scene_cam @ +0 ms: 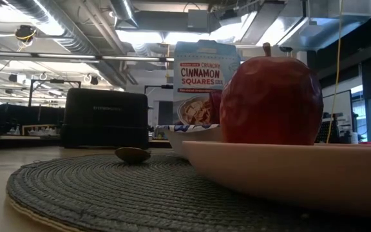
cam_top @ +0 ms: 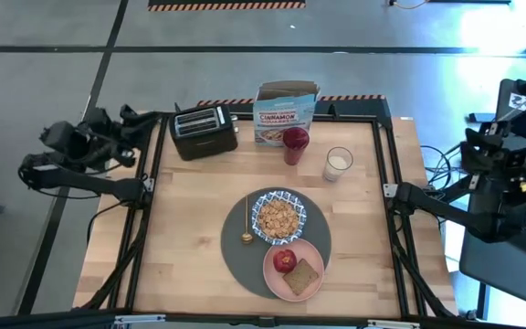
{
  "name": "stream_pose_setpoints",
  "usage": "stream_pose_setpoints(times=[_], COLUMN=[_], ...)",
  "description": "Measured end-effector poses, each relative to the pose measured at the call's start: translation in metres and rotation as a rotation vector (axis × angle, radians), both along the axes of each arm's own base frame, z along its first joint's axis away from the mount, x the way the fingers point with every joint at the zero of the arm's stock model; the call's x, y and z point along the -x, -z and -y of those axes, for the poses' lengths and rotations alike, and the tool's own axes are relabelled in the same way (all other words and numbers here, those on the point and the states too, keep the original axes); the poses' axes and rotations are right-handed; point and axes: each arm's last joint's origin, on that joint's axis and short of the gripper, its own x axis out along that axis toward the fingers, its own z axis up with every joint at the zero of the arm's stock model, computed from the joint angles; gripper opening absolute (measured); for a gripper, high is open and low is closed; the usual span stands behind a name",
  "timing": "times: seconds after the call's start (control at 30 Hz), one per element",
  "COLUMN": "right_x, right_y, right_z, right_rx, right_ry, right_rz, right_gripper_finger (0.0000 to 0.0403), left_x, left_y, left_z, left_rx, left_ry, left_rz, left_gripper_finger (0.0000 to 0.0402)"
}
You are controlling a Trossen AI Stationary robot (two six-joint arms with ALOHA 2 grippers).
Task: Arrange a breakfast setting
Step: Return to Home Position
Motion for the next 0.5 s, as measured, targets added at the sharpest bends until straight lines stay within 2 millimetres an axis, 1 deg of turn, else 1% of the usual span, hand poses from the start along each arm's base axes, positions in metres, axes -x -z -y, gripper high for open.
stream_pose_setpoints(times=[0.07, 0.1, 0.13, 0.2, 0.23, 0.37, 0.43, 0.5], right_x=[0.002, 0.005, 0.007, 0.008, 0.008, -0.003, -0.009, -0.023], right_y=[0.001, 0.001, 0.003, 0.001, 0.004, 0.014, 0.016, 0.023], right_z=[0.0, -0.002, -0.003, -0.003, -0.004, 0.0, 0.003, 0.008], right_rx=[-0.012, -0.02, -0.035, -0.042, -0.056, -0.123, -0.118, -0.132], right_ry=[0.013, -0.002, -0.021, -0.025, -0.032, -0.056, -0.055, -0.077], right_rz=[0.007, -0.017, -0.062, -0.067, -0.077, -0.153, -0.132, -0.134], right_gripper_finger=[0.0094, 0.0094, 0.0094, 0.0094, 0.0094, 0.0094, 0.0094, 0.0094], left_x=[0.01, 0.015, 0.02, 0.026, 0.029, 0.037, 0.039, 0.035], left_y=[0.016, 0.023, 0.032, 0.047, 0.054, 0.078, 0.089, 0.099], left_z=[0.0, -0.001, -0.001, -0.001, -0.002, -0.003, -0.004, -0.004], left_rx=[0.03, 0.041, 0.054, 0.076, 0.088, 0.12, 0.129, 0.146], left_ry=[0.012, 0.016, 0.022, 0.021, 0.012, -0.025, -0.04, -0.063], left_rz=[0.062, 0.077, 0.085, 0.096, 0.104, 0.129, 0.135, 0.123], left_gripper_finger=[0.0117, 0.0117, 0.0117, 0.0117, 0.0117, 0.0117, 0.0117, 0.0117])
